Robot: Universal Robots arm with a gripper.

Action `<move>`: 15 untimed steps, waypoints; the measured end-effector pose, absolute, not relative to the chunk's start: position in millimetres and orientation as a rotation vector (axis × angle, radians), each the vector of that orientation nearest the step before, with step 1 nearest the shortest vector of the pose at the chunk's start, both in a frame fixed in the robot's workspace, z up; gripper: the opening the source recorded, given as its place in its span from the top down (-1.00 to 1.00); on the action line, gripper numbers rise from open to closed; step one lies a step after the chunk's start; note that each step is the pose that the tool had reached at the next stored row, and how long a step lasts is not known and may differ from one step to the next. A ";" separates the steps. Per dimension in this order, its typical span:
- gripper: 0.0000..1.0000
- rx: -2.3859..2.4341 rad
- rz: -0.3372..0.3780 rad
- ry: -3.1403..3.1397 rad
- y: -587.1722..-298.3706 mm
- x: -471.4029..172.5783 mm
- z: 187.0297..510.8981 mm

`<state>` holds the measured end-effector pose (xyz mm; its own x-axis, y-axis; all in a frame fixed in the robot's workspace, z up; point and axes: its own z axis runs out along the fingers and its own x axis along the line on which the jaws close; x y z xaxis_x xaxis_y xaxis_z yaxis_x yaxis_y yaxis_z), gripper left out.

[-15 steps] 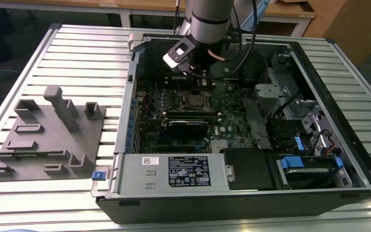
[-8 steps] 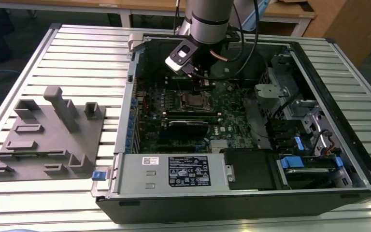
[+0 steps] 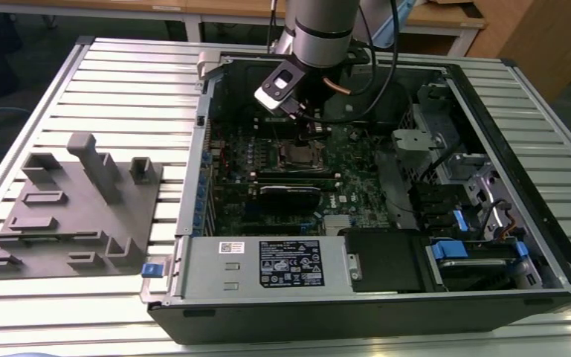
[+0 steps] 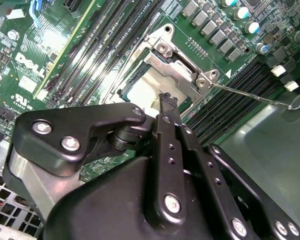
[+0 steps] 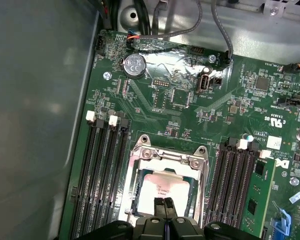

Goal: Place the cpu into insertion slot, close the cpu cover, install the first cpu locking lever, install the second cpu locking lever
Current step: 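Close the cpu cover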

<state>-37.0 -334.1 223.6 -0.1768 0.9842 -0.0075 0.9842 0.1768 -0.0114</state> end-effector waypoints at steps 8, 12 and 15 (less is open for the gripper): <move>0.79 -2.012 0.021 -2.411 -334.1 -37.0 223.6; 0.79 -2.007 0.021 -2.415 -334.1 -37.0 223.6; 0.79 -2.007 0.021 -2.415 -334.1 -37.0 223.6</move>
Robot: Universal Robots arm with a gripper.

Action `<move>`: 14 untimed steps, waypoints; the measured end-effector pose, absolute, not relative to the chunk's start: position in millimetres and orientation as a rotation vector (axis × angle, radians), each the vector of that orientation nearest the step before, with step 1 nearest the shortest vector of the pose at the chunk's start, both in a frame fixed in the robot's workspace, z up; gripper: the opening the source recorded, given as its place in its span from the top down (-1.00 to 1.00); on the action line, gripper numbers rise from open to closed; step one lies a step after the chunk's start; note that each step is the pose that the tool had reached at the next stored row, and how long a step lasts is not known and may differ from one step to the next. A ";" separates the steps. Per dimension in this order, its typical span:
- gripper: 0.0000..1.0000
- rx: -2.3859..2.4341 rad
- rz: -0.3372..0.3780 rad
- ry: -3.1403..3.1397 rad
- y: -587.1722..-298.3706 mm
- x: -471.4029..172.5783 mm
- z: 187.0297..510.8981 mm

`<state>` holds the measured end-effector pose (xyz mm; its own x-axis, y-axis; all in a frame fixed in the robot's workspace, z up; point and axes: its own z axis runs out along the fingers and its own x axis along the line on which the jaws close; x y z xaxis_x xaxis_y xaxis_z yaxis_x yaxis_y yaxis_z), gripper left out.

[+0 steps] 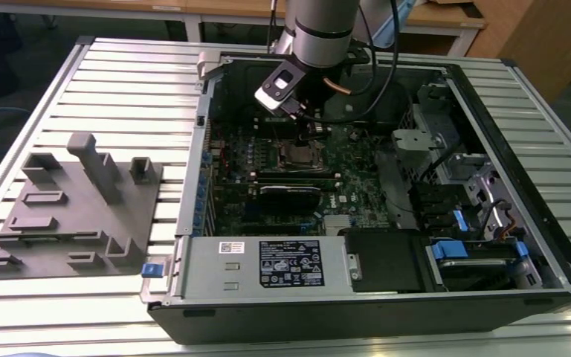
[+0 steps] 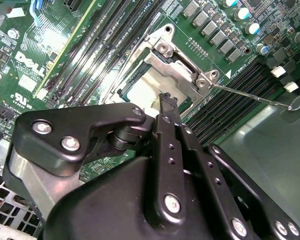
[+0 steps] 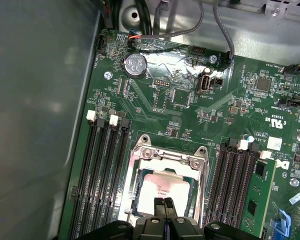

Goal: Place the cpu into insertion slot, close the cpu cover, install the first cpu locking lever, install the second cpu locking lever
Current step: 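Close the cpu cover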

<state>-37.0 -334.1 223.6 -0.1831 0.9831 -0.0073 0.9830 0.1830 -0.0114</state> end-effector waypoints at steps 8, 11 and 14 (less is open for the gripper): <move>0.79 -1.998 0.021 -2.422 -334.1 -37.0 223.6; 0.79 -1.998 0.021 -2.423 -334.1 -37.0 223.6; 0.79 -1.993 0.021 -2.426 -334.1 -37.0 223.6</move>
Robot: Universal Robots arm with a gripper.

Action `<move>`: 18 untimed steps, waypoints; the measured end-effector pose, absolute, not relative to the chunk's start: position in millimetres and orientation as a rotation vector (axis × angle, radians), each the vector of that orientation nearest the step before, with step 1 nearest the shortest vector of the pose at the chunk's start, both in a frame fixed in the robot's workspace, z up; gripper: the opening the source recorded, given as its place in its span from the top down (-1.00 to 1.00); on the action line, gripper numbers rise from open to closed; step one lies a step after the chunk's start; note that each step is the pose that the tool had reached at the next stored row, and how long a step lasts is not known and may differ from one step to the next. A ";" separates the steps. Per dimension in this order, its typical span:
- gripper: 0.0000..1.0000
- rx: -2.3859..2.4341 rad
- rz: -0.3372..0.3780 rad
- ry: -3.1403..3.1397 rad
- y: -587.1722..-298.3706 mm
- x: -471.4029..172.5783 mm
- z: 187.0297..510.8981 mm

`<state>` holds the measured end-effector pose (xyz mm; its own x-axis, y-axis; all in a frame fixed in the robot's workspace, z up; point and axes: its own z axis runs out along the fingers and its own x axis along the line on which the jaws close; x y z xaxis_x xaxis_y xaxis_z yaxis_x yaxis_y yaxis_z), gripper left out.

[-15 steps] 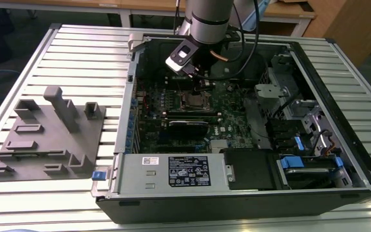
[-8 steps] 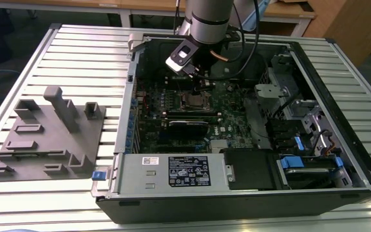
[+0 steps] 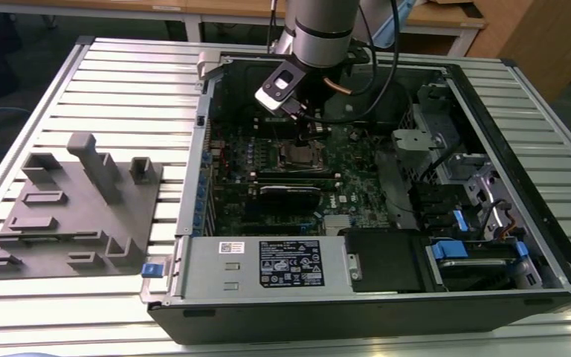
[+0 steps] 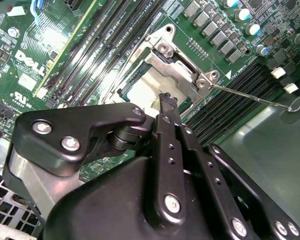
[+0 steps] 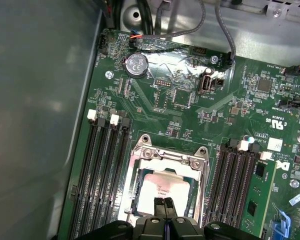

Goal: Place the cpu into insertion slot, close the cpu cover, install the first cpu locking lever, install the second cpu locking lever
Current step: 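Close the cpu cover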

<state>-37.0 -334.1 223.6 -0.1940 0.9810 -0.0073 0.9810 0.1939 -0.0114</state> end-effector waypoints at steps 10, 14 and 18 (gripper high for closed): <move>0.79 -1.988 0.021 -2.431 -334.1 -37.0 223.6; 0.79 -1.986 0.021 -2.432 -334.1 -37.0 223.6; 0.79 -1.982 0.021 -2.436 -334.1 -37.0 223.6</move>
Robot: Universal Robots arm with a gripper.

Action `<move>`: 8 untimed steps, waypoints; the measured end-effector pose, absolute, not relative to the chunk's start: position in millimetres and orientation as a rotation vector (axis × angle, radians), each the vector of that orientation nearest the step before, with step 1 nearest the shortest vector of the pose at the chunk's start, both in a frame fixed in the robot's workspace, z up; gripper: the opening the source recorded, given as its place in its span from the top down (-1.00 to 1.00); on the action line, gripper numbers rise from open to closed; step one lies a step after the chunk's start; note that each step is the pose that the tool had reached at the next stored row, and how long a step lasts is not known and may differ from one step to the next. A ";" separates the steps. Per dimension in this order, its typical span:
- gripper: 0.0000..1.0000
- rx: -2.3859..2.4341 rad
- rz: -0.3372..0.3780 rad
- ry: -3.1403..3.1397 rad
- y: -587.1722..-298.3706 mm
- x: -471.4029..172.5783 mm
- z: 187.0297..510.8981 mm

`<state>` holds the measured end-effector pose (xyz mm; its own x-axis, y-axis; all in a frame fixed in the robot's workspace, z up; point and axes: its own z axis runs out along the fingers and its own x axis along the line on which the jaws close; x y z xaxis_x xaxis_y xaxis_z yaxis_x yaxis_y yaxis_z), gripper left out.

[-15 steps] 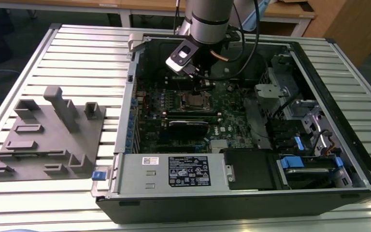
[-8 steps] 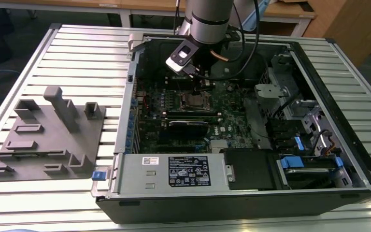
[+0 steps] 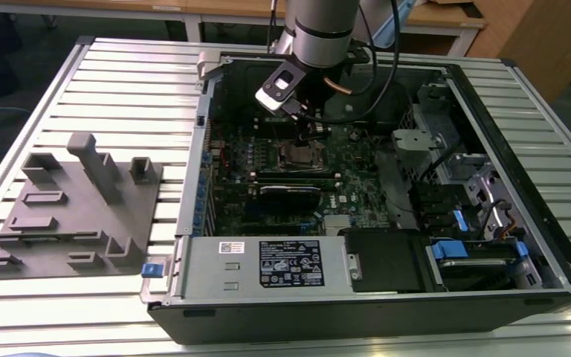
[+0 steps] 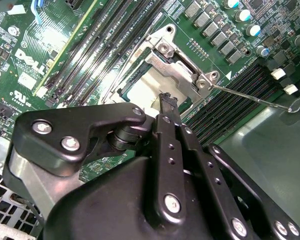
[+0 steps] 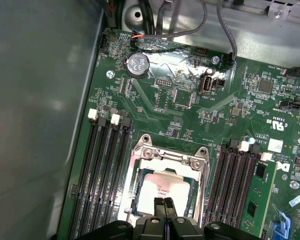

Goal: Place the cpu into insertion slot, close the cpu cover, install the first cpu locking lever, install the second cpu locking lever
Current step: 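Close the cpu cover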

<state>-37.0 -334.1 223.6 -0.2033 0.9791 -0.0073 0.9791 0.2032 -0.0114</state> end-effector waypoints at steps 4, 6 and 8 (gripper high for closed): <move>0.79 -1.980 0.021 -2.437 -334.1 -37.0 223.6; 0.79 -1.980 0.021 -2.437 -334.1 -37.0 223.6; 0.79 -1.980 0.021 -2.437 -334.1 -37.0 223.6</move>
<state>-37.0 -334.1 223.6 -0.2047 0.9788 -0.0073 0.9788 0.2047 -0.0114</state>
